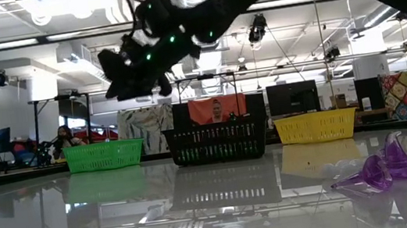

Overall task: Sort Halloween decoration
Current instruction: Put the white bone toy into the yellow bin

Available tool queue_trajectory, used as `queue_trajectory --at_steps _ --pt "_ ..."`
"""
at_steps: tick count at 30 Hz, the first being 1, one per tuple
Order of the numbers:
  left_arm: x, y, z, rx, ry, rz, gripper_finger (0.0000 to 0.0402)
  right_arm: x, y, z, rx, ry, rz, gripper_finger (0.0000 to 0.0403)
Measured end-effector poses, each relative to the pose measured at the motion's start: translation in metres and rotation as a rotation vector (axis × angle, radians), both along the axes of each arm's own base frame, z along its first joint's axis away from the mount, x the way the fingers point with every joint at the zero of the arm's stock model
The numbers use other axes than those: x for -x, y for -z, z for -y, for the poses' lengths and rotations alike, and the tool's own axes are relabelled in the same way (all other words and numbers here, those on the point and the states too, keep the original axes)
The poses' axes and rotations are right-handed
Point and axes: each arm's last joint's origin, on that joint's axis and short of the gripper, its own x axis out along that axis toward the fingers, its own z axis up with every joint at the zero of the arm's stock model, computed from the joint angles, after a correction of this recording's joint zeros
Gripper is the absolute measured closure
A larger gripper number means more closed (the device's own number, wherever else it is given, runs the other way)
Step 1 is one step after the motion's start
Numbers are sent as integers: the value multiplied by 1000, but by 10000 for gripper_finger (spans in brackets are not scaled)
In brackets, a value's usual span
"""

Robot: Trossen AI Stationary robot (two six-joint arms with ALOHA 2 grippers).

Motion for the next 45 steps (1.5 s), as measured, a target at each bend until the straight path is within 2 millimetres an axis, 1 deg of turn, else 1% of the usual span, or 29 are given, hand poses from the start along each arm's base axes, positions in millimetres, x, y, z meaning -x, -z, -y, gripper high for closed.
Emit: queue_trajectory --at_steps 3,7,11,14,17,22,26,29,32,37,40,45 --pt "0 2 0 19 -1 -4 304 9 -17 -9 -8 -42 -75 262" --pt "0 5 1 57 -2 -9 304 29 -33 -29 2 -114 -283 270" --pt "-2 10 2 116 -1 -24 304 54 -51 -54 -8 -182 -477 279" --pt "-6 16 7 159 14 -44 304 73 -62 -76 -15 -226 -554 285" --pt "-13 23 13 194 31 -67 304 93 -70 -101 -10 -272 -566 289" --pt "-22 34 22 283 67 -102 304 130 -86 -139 -41 -317 -515 296" --pt "-28 43 29 355 101 -142 304 158 -87 -168 -54 -334 -498 300" --pt "-33 53 34 400 111 -188 304 178 -88 -185 -69 -331 -488 303" --pt "-38 65 40 470 121 -255 304 194 -92 -197 -95 -338 -468 303" --pt "-42 84 47 626 119 -381 304 207 -91 -211 -103 -348 -447 301" --pt "-43 95 50 724 97 -464 308 209 -91 -215 -74 -327 -438 305" --pt "-44 115 57 868 75 -651 319 208 -88 -216 -67 -321 -449 311"
